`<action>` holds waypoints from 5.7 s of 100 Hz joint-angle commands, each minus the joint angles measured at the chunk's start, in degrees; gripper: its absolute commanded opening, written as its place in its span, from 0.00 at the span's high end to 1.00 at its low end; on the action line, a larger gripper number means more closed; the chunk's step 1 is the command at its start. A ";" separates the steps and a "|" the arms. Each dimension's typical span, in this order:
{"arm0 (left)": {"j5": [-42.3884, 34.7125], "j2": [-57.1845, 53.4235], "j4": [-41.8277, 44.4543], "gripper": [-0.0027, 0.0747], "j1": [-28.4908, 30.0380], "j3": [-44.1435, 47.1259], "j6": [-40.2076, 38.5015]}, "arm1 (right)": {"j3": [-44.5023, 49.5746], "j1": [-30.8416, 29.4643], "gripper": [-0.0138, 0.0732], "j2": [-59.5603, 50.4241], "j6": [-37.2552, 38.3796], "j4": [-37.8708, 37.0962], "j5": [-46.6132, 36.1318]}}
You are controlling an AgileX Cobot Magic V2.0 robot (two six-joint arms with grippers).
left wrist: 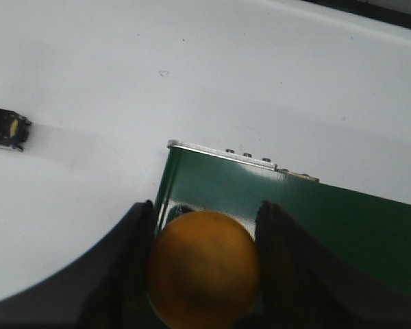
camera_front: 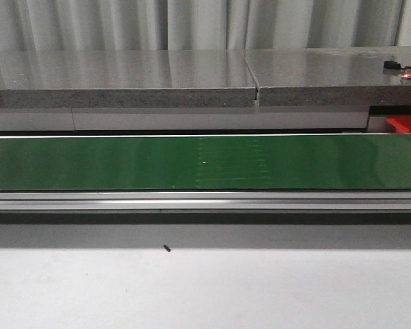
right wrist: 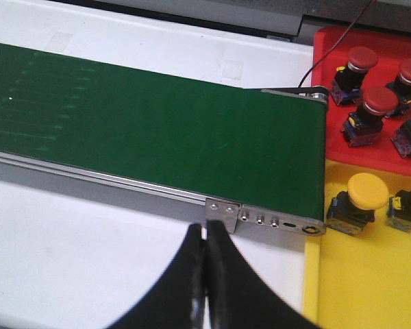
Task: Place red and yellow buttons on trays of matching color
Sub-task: 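Set the yellow button on the green belt and open the left gripper, then move the left gripper over the second yellow button on the table, then lower the left gripper and grasp the second yellow button, then set the second yellow button on the belt and open the left gripper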
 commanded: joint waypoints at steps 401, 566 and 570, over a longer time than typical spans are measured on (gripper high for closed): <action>-21.00 19.89 2.77 0.26 12.67 -14.30 1.34 | -1.47 -0.29 0.92 0.21 -0.04 -0.06 -3.61; -19.14 23.79 4.12 0.68 12.80 -14.30 1.23 | -1.47 -0.29 0.92 0.21 -0.04 -0.06 -3.61; -18.92 23.79 4.12 0.71 12.80 -14.30 1.23 | -1.47 -0.29 0.92 0.21 -0.04 -0.06 -3.61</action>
